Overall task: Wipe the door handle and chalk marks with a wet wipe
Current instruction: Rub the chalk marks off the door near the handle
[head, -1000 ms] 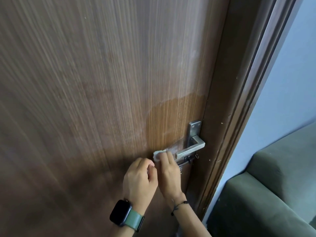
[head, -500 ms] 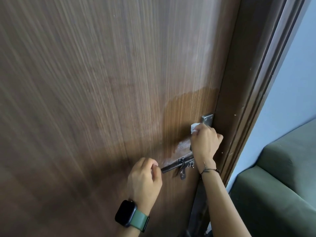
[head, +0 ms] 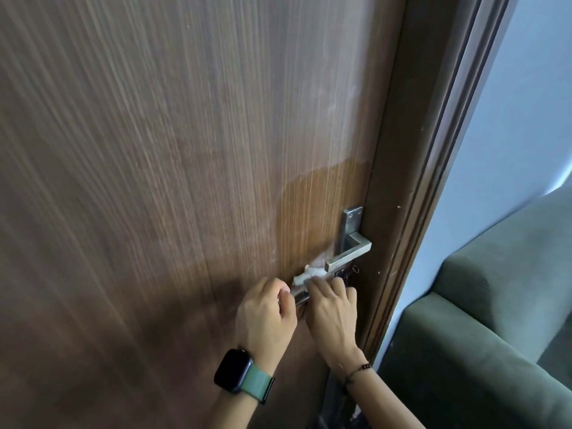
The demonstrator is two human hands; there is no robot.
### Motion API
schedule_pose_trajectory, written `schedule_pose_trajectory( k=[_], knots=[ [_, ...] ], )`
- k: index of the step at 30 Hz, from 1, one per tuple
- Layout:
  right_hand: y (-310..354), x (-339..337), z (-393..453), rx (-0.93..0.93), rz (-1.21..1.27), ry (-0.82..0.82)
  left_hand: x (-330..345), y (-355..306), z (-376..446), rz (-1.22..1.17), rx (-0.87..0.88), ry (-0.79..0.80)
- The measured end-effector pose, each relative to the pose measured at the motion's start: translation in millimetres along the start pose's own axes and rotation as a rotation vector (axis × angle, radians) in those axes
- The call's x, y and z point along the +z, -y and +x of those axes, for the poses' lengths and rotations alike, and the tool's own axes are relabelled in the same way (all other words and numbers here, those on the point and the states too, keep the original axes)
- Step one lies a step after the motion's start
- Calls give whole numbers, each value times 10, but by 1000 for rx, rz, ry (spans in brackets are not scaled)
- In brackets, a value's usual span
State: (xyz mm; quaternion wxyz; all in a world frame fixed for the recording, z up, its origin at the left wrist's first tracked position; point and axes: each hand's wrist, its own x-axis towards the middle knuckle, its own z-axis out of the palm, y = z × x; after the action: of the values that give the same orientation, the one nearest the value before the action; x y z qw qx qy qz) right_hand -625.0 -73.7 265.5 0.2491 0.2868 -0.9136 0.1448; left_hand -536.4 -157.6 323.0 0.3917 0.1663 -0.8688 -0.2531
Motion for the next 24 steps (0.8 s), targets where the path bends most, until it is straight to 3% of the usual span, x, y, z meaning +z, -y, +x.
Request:
schedule_pose_trajectory(
  k=[4,12,15,17,21,24],
  knots=[
    [-152,113,92,147,231,-49,16,17,-33,16,-4,6],
    [95,287,172,217,339,-174,46,61,-27,59,5,18],
    [275,425,-183,-10,333,-26,84,59,24,57,-29,15],
    [176,417,-212,-105,362,-14,98,49,64,66,-30,23],
    [-128,273,125,170,568,-201,146,53,116,65,-82,11],
    [-235,299,336,331,654,-243,165,36,97,48,-101,7]
  ],
)
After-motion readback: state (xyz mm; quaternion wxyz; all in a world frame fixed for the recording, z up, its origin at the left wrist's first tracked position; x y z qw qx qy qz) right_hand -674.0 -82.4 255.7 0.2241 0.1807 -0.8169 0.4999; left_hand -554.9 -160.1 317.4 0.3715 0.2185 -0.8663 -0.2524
